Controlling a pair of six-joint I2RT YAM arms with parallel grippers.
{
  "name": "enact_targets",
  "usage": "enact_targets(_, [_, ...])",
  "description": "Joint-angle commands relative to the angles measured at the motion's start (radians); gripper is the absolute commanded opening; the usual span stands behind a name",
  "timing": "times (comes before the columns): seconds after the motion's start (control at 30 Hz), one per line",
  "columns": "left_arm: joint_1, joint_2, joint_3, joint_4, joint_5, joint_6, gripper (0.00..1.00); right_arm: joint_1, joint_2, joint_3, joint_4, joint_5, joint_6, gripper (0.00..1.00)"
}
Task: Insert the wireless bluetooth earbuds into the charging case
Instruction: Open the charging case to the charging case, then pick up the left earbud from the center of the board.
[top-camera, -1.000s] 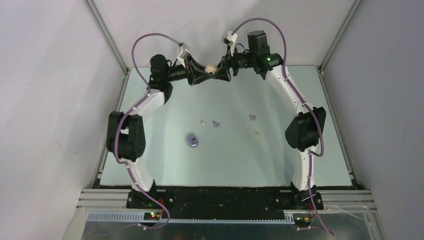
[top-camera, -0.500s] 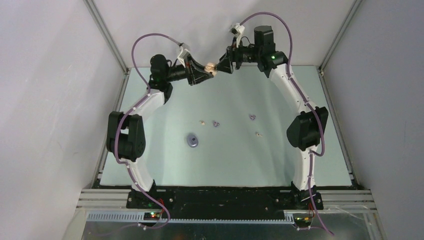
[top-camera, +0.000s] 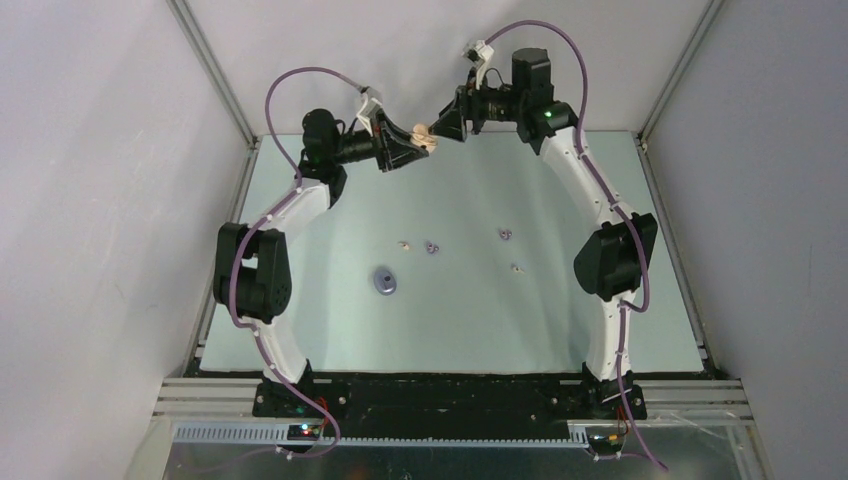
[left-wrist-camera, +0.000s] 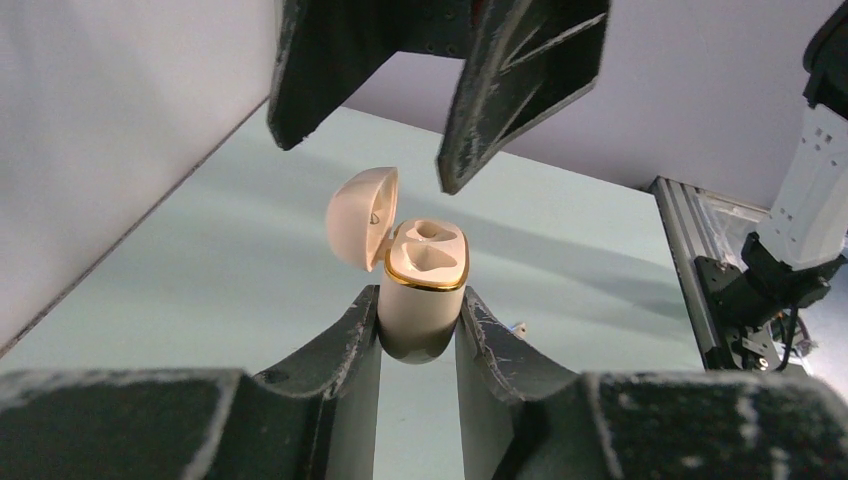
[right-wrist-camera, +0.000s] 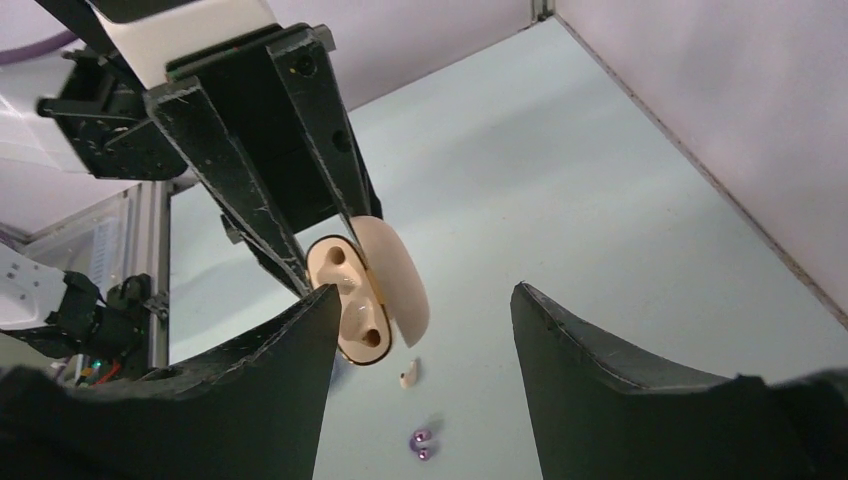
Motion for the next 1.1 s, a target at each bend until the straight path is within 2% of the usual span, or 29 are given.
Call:
enact_targets(0.0, [0.006,-0.039,0.0,0.021,-0.062,-0.027,0.0,-0.023,-0.075,0.04,0.071,-0.07,0.081,0.69])
enact_targets(0.1, [0.011,-0.05,-0.015,0.037,-0.084,-0.059,0.0,-0.059,-0.16,-0.004,0.052,-0.085,0.069,0.69])
enact_targets(0.17, [0.014,-0.065,-0.023,0.043,-0.101,-0.087,0.0,-0.087,-0.21,-0.065,-0.012,-0.075,-0.015,0.69])
enact_targets(0.3, [0.024,-0.11,-0.064,0.036,-0.133,-0.102,0.0,-0.121,-0.303,-0.269,-0.253,0.016,-0.352,0.63])
enact_targets(0.4, [0.034,-0.143,-0.089,0.032,-0.147,-0.112,0.0,-0.127,-0.363,-0.426,-0.437,0.09,-0.664,0.52])
enact_targets(0.47, [0.044,-0.164,-0.107,0.027,-0.155,-0.116,0.0,-0.127,-0.392,-0.531,-0.507,0.148,-0.775,0.47])
enact_targets(0.53, [0.052,-0.177,-0.126,0.022,-0.162,-0.117,0.0,-0.126,-0.386,-0.599,-0.563,0.2,-0.83,0.44])
enact_targets(0.63, [0.059,-0.197,-0.15,0.011,-0.171,-0.118,0.0,-0.121,-0.355,-0.638,-0.613,0.252,-0.823,0.39])
enact_targets(0.8, [0.067,-0.211,-0.181,0.0,-0.177,-0.123,0.0,-0.093,-0.313,-0.674,-0.57,0.293,-0.791,0.37])
enact_targets(0.93, [0.076,-0.221,-0.197,-0.017,-0.178,-0.116,0.0,-0.086,-0.279,-0.678,-0.618,0.331,-0.873,0.33])
enact_targets(1.07, [0.082,-0.229,-0.206,-0.036,-0.177,-0.098,0.0,-0.087,-0.261,-0.704,-0.679,0.371,-1.025,0.31])
